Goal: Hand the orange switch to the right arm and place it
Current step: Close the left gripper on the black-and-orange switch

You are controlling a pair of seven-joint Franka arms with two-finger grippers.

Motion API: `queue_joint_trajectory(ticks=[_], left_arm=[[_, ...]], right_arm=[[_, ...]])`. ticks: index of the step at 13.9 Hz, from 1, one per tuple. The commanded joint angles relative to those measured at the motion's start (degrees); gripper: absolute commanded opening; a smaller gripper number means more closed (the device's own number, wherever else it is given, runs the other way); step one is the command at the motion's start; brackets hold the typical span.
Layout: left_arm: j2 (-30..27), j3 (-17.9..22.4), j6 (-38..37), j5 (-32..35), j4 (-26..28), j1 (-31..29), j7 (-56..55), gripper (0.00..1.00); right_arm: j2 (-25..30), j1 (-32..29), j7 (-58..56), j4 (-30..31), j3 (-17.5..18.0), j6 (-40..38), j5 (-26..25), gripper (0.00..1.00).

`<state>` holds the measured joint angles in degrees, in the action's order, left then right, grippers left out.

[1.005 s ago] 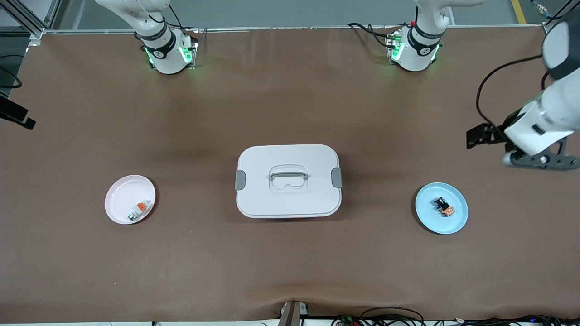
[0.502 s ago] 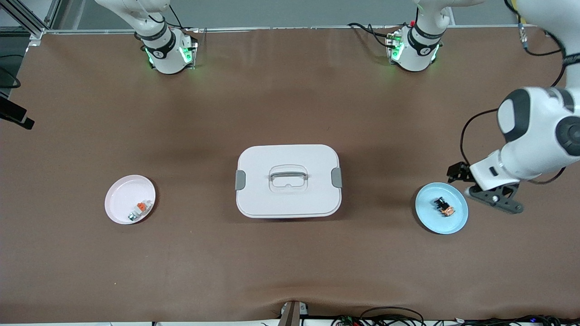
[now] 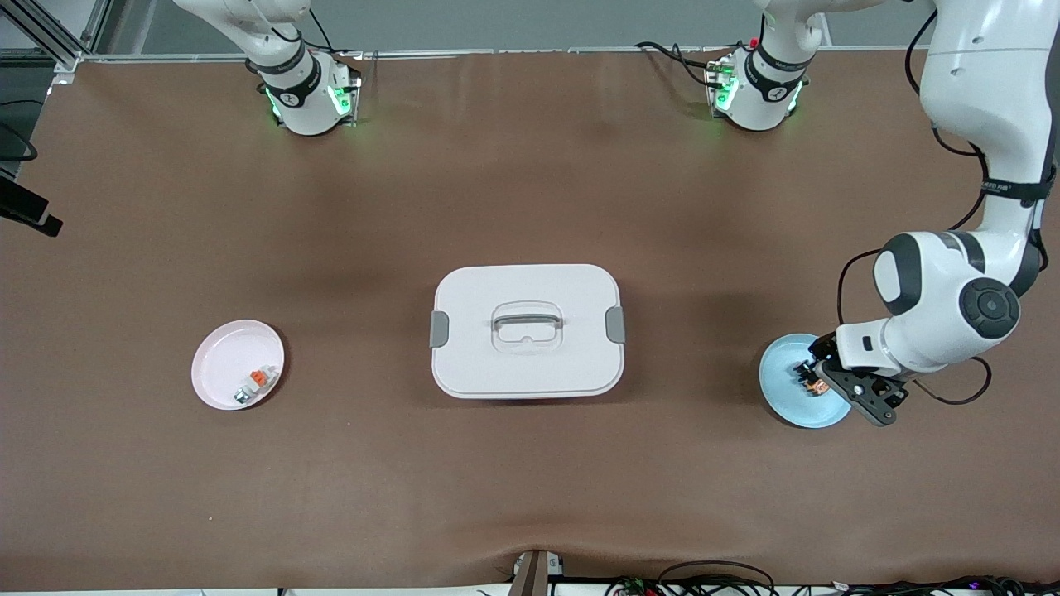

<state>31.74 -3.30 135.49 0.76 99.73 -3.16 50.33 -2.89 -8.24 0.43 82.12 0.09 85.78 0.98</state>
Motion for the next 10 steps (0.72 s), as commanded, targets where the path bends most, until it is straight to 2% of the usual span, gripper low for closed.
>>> queue_joint_trajectory(ticks=[1,7,10], left_arm=[[1.7,-0.2,0.7,-0.3,-0.1,-1.2,3.4,1.0],[4.0,-0.4,1.2,-0.8,1.3,-0.8,2.9,1.0],[5.1,-0.4,3.8,-0.7,2.0,-0.7,2.9,1.0]], right_arm=[[0.1,-1.3,-0.5,-1.4,0.9,-0.5,0.1,1.0],[0.0,-1.0,-0.7,-1.1,1.1,-0.7,-0.2,1.0],[-0.2,-0.5,-0.9,-0.8,1.1,-1.7,-0.4,1.0]])
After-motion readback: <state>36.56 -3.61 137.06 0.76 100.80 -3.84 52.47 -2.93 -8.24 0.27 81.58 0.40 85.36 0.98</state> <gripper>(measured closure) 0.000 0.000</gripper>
